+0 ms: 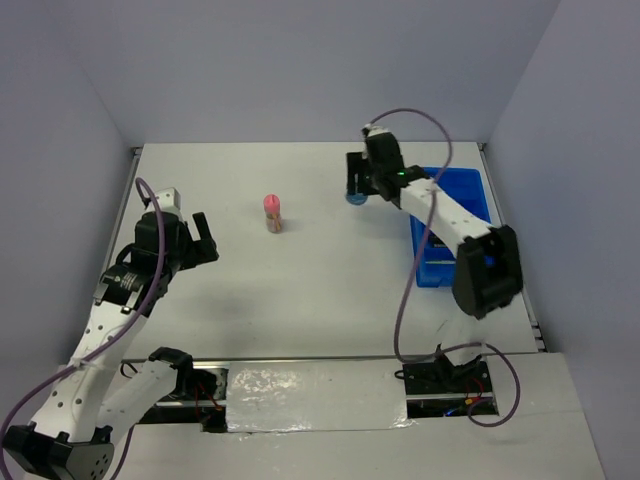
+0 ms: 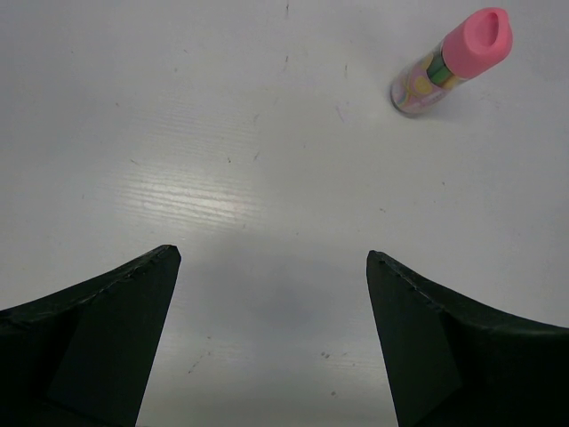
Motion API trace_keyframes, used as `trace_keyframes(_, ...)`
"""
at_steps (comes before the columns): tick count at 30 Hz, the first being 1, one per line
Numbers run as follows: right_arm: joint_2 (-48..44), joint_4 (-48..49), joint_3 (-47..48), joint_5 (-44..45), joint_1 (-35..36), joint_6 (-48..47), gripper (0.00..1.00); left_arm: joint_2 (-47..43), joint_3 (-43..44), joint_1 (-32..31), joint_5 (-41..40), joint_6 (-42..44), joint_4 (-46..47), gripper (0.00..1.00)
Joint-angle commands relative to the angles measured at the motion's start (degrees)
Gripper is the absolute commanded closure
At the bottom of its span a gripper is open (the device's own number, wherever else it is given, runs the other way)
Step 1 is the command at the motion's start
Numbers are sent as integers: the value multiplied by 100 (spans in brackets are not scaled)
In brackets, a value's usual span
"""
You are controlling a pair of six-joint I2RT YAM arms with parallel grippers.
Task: Sort the stationery into containers
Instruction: Pick up the stationery from the center of the board, then place the stationery in the storage box.
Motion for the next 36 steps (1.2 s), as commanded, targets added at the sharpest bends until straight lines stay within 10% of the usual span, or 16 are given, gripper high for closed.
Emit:
trace_keyframes(1,-1455,624,-324,1230,-872,646,74,-161,-24,25,-7,53,187,1)
trace_keyframes(9,-1967,832,-1652,1628,-2878,1526,75,-319,-50,25,71,70,231,1)
trace_keyframes(29,-1089,1116,-1750,1355,-3575,1773,74,-232,-50,33,300,149,284,1)
trace_keyframes(32,-974,1080,-1714,1268,-3575,1782,69,-214,-41,25,274,149,275,1)
trace_keyframes(36,-913,984,-1609,1066,-3575,1721,25,-197,-33,25,265,132,284,1)
